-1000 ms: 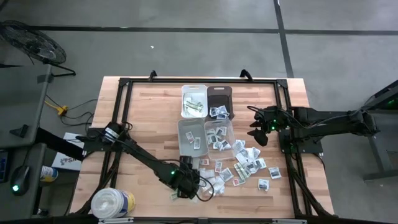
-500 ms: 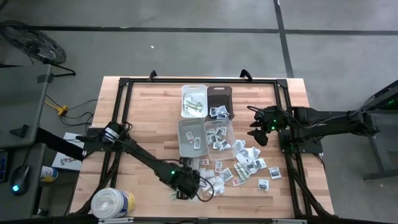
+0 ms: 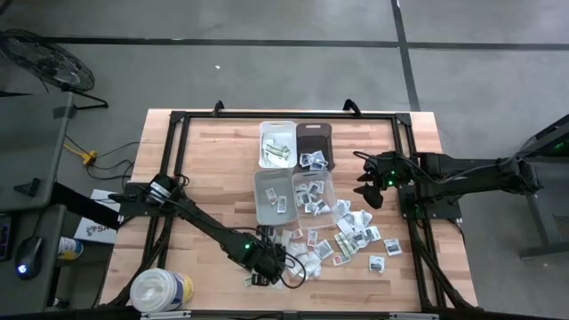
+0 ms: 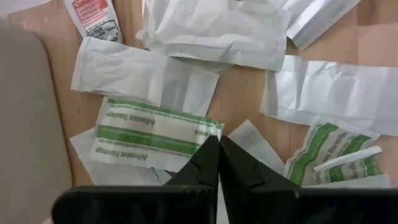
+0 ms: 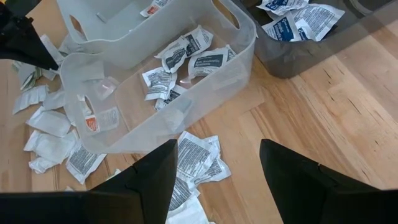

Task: Pick & Place First Aid Supplies
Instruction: Put the green bandage pack into the white bin

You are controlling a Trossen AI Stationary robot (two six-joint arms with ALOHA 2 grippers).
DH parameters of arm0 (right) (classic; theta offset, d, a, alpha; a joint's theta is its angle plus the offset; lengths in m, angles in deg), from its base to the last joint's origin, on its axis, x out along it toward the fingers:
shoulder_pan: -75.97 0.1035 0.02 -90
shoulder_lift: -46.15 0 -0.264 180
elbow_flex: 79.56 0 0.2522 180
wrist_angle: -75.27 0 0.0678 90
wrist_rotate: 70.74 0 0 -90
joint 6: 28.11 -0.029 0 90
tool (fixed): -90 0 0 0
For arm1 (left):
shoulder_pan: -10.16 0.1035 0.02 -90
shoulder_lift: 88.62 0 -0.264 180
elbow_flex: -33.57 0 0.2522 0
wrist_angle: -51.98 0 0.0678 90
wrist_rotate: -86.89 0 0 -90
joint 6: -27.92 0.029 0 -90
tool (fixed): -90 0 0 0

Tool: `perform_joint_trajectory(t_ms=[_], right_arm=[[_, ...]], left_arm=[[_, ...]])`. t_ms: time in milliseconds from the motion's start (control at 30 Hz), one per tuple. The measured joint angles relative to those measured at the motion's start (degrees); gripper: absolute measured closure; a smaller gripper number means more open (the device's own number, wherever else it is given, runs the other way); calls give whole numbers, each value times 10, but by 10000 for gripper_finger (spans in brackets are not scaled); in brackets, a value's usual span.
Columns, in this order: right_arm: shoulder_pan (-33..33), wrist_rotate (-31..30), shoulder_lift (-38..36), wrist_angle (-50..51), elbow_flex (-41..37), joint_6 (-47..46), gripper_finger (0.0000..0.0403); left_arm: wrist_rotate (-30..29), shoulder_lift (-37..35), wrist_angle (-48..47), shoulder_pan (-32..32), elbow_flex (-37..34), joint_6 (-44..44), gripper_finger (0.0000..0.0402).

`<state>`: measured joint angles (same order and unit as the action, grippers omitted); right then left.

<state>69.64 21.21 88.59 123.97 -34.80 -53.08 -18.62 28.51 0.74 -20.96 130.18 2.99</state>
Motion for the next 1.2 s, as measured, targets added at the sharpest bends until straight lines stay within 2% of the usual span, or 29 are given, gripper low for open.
perform_joint_trajectory(t_ms=[133,733,800,1000,1200], right_arm=[[0,0,0,0,0,0,181],[0,0,0,0,0,10,181],[0,1,0,0,0,10,181],[0,1,0,0,0,11,181],[0,2,0,0,0,10,181]], left_arm=[[-1,-2,-29,0,19,-8,400],[-44,-6,-260,0,292,38,401],[-77,-6,-281,0,327,41,401],[-227,-6,-375,8,412,41,401],[-263,-6,-458,69,435,72,402]])
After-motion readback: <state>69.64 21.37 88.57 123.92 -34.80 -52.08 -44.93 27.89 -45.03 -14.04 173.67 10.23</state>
